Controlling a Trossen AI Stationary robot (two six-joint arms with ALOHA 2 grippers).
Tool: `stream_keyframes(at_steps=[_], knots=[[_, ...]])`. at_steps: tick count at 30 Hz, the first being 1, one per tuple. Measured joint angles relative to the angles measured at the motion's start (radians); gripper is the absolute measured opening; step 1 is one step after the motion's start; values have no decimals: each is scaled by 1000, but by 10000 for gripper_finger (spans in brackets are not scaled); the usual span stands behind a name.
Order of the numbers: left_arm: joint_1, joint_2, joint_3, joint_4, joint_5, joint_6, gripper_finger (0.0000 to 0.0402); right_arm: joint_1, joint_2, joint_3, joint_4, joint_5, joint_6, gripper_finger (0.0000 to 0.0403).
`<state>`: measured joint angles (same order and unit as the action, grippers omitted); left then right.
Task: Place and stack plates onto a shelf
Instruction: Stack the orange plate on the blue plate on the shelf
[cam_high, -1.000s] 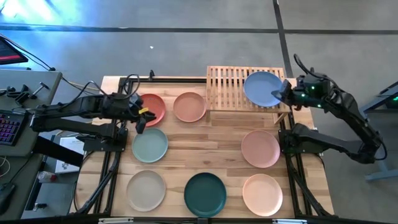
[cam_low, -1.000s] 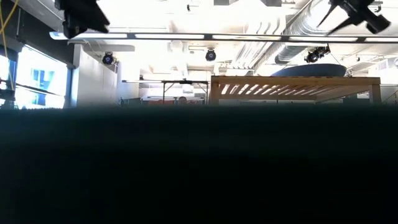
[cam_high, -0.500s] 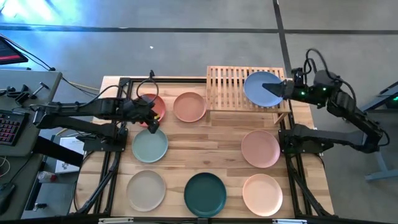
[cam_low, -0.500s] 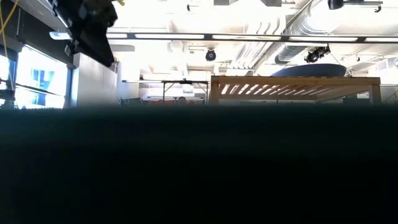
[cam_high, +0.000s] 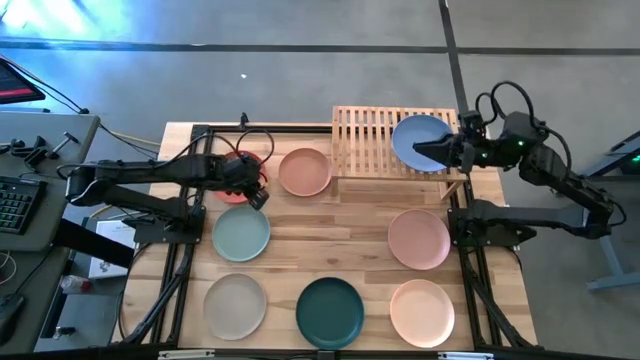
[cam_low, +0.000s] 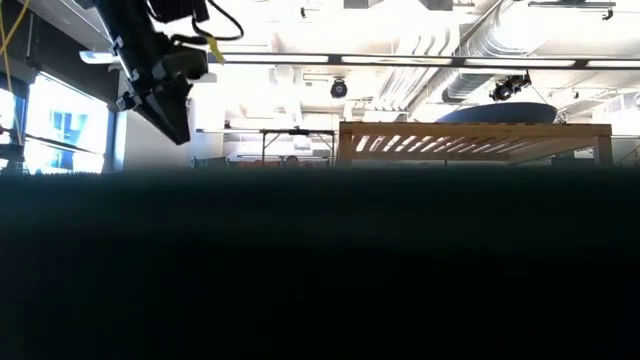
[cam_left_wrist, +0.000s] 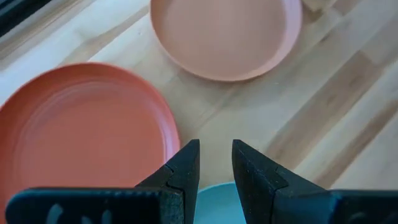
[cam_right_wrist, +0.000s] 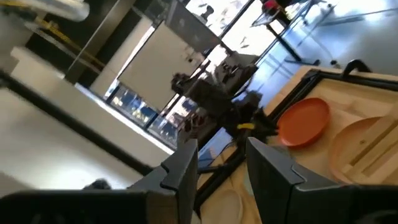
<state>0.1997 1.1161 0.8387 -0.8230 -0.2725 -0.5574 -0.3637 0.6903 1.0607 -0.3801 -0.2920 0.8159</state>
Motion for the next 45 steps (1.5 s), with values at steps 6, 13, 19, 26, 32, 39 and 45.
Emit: stream_keyframes(at_steps=[6, 13, 19, 26, 32, 39, 45], knots=[[61, 65, 0, -3, 23, -16, 83, 0, 6, 0, 0, -58, -13, 119], [124, 153, 0, -3, 112, -34, 83, 0, 5, 0, 0, -59, -28, 119], [142, 196, 0, -2, 168, -35, 93, 0, 4, 0, -4, -60, -42, 119], [168, 254, 0, -3, 172, -34, 125, 0, 4, 0, -4, -65, -59, 119], [174, 311, 0, 11, 166, -34, 133, 0, 4, 0, -4, -64, -62, 119], [174, 399, 0, 30, 156, -44, 132, 0, 4, 0, -5, -64, -65, 119], [173, 453, 0, 38, 154, -68, 131, 0, 4, 0, -5, -64, -66, 119]])
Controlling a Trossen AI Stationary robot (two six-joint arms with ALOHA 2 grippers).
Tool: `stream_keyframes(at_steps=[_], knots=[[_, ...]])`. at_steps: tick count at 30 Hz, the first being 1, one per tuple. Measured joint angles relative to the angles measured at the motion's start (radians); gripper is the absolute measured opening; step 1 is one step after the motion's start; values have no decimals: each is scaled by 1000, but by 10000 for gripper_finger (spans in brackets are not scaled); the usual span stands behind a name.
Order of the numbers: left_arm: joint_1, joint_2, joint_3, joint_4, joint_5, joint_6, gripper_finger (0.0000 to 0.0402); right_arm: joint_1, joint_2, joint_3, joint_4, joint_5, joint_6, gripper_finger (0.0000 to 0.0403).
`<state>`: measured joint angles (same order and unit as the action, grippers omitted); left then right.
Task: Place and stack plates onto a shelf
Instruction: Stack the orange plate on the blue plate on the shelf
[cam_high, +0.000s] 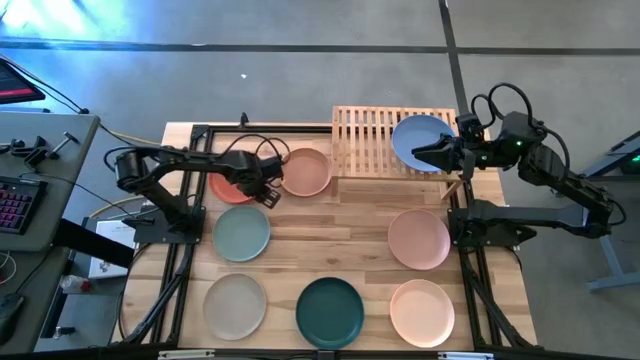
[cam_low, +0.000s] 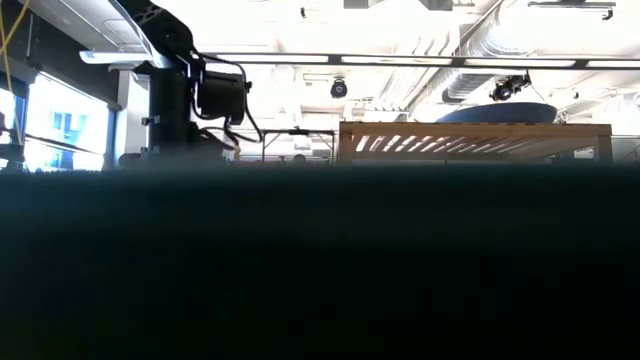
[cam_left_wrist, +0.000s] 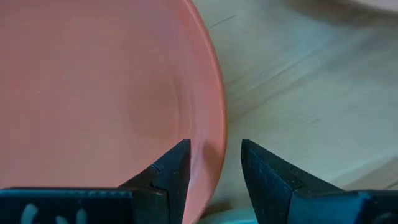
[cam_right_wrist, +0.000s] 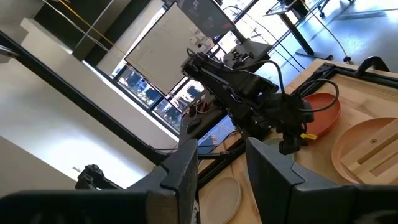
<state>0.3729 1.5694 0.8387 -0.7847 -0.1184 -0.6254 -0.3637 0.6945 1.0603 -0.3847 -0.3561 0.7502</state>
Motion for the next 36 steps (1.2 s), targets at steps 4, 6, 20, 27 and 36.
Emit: stream_keyframes(at_steps=[4, 6, 20, 27, 36], knots=[[0, 22, 0, 0, -5, 0, 131, 0, 0, 0, 0, 0, 0, 119], [0, 29, 0, 0, -24, 0, 131, 0, 0, 0, -1, 0, 0, 119], [-1, 43, 1, 0, -53, 47, 61, 0, 0, 0, -3, 4, 8, 119], [-8, 40, 3, -6, -86, 111, 8, 0, 0, 0, -3, 5, 11, 119], [-56, -20, 0, -25, -112, 140, 4, 0, 1, 0, -2, 6, 8, 119]])
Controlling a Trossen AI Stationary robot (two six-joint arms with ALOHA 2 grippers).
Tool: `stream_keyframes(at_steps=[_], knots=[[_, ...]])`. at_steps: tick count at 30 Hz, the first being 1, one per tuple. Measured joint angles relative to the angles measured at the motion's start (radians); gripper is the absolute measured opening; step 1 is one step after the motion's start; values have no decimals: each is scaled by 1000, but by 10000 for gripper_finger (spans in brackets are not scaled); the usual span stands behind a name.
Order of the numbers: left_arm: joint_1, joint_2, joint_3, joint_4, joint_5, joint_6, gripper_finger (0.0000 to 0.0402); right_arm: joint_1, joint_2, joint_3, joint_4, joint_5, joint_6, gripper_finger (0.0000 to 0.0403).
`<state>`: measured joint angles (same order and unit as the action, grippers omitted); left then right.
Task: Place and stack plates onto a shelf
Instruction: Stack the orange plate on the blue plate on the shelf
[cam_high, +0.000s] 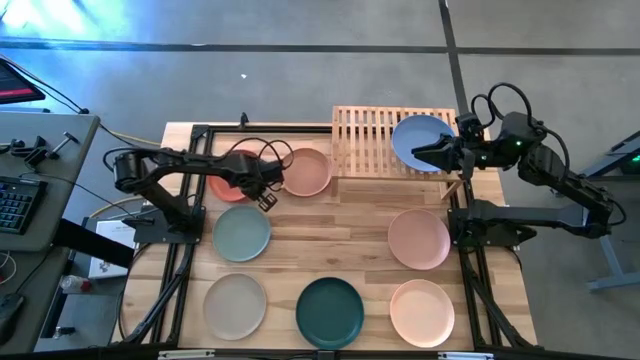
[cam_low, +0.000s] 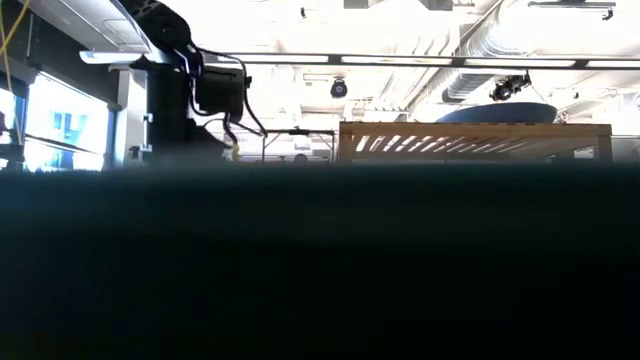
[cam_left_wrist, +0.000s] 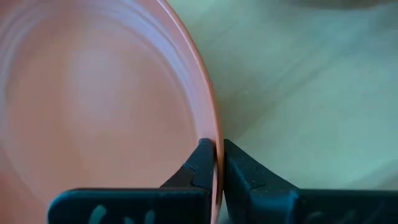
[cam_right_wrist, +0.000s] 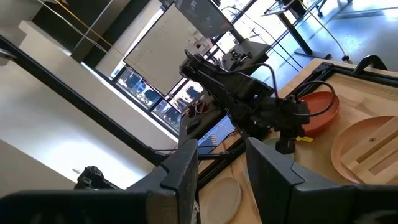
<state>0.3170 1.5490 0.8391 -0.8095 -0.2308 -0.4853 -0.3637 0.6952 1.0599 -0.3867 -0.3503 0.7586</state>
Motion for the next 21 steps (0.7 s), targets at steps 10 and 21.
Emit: stream_keyframes(at_steps=[10, 21], knots=[[-97, -194, 27, -138, 22, 27, 2, 0, 25, 0, 57, 9, -34, 119], [-210, -325, 214, -286, 11, 232, 2, 0, 126, 0, 191, 1, 11, 119]])
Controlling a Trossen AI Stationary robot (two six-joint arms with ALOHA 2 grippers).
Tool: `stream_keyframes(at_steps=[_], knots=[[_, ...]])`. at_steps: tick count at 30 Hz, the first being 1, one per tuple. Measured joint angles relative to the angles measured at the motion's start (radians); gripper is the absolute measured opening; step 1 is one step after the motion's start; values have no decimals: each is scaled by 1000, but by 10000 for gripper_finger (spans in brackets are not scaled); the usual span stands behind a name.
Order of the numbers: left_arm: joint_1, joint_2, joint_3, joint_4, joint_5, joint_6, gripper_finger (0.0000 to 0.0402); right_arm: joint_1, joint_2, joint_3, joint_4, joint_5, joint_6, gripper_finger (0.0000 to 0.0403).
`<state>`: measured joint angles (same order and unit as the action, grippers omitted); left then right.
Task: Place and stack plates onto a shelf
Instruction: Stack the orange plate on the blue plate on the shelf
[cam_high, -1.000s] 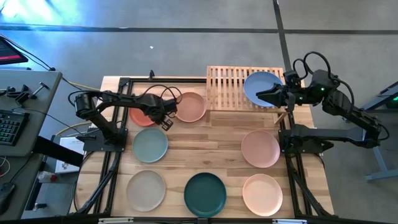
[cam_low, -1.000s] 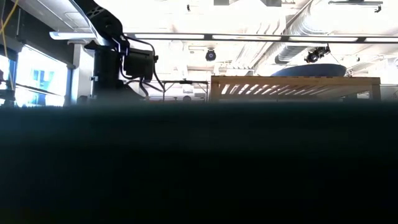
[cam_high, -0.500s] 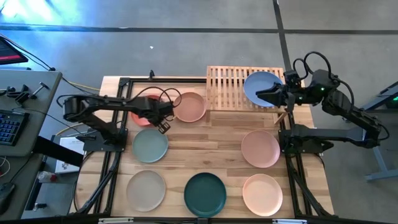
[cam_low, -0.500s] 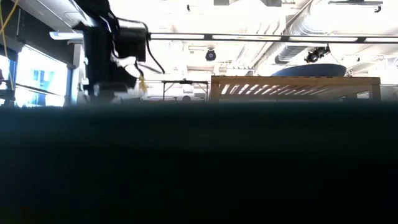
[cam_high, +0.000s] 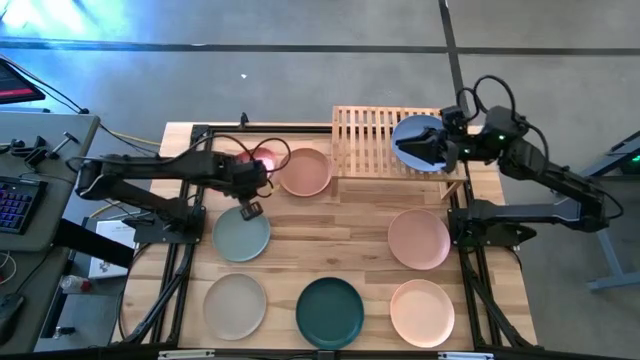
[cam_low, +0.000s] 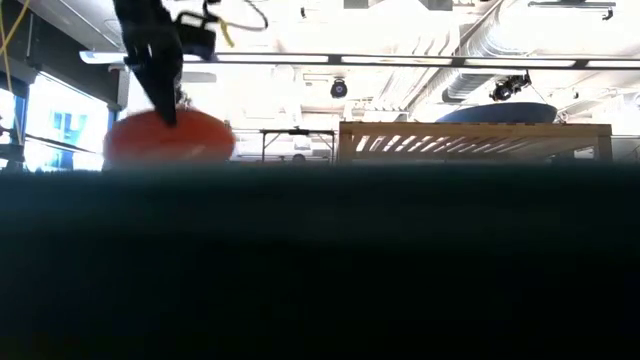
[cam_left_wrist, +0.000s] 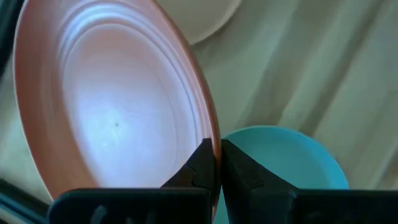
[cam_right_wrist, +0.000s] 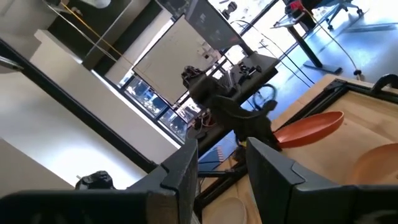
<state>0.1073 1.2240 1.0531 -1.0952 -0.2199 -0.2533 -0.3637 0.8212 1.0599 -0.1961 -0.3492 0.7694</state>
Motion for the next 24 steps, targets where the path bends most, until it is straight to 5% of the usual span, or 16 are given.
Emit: stream_keyframes(at_steps=[14, 24], knots=[[-170, 7, 260, -196, -104, 405, 2, 97, 212, 0, 213, 62, 176, 119], [-274, 12, 296, -272, -189, 607, 2, 226, 330, 0, 221, 213, 277, 119]])
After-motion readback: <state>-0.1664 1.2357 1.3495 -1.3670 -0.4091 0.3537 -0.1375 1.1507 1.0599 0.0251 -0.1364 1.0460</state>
